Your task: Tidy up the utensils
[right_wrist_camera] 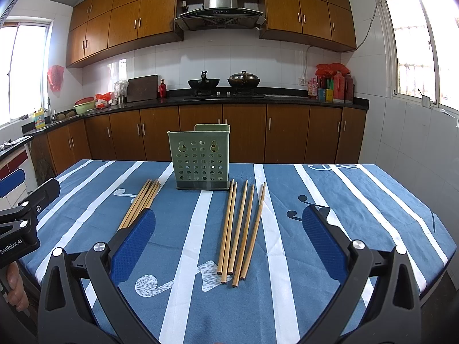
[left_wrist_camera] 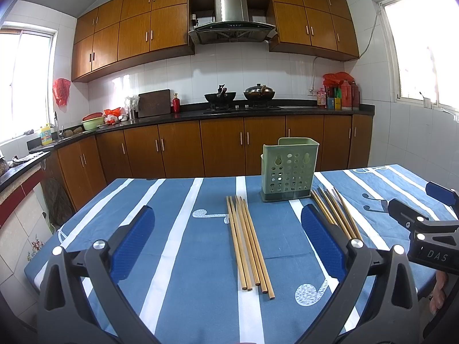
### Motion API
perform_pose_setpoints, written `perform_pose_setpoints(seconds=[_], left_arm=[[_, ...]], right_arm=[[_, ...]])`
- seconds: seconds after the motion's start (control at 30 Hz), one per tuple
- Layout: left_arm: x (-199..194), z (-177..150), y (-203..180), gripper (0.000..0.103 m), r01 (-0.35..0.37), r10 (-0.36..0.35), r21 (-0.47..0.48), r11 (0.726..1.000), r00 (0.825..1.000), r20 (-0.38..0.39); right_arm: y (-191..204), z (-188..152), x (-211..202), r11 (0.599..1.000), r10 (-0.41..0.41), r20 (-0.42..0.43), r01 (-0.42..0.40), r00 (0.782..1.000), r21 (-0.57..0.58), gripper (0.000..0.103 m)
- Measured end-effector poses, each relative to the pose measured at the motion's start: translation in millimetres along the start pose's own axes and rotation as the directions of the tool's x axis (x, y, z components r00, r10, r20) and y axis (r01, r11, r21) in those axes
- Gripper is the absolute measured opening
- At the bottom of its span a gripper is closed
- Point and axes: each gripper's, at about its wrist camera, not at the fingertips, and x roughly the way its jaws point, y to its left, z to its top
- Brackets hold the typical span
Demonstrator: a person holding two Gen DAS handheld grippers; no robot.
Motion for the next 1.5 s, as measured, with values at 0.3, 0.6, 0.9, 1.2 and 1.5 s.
perform_pose_setpoints(seconds=[0.3,0.6,0.9,1.2,1.5], left_arm=[[0.2,0.0,0.0,0.099,0.000,0.000,0.000,1.000,1.000,-0.002],[0.1,0.0,0.0,0.099,0.000,0.000,0.000,1.000,1.000,-0.003],[0.1,0.0,0.0,0.099,0.000,0.000,-0.001,1.000,1.000,-0.004],[0.3,0.1,0.0,0.099,0.001,-0.001,-0.001,1.000,1.000,-0.006],[0.4,0.0,0.1,0.099,0.002,-0.002,-0.001,1.000,1.000,-0.007]], right_arm=[[-2.3,-0.6,1.0,1.000,0.002,-0.001,-0.002,1.000,0.004,0.101],[-1.6,-1.6,1.6,1.000,0.002,-0.002,-0.002,1.000,0.004,0.101],[-1.0,-1.7,1.8,1.000,0.002,-0.003,-0.002,1.000,0.005,0.101],[-1.0,-1.6,1.9,1.000,0.002,-0.003,-0.002,1.000,0.005,0.101],[-0.8,-1.6,2.1,1.000,0.002,-0.004,-0.002,1.000,0.005,0.101]])
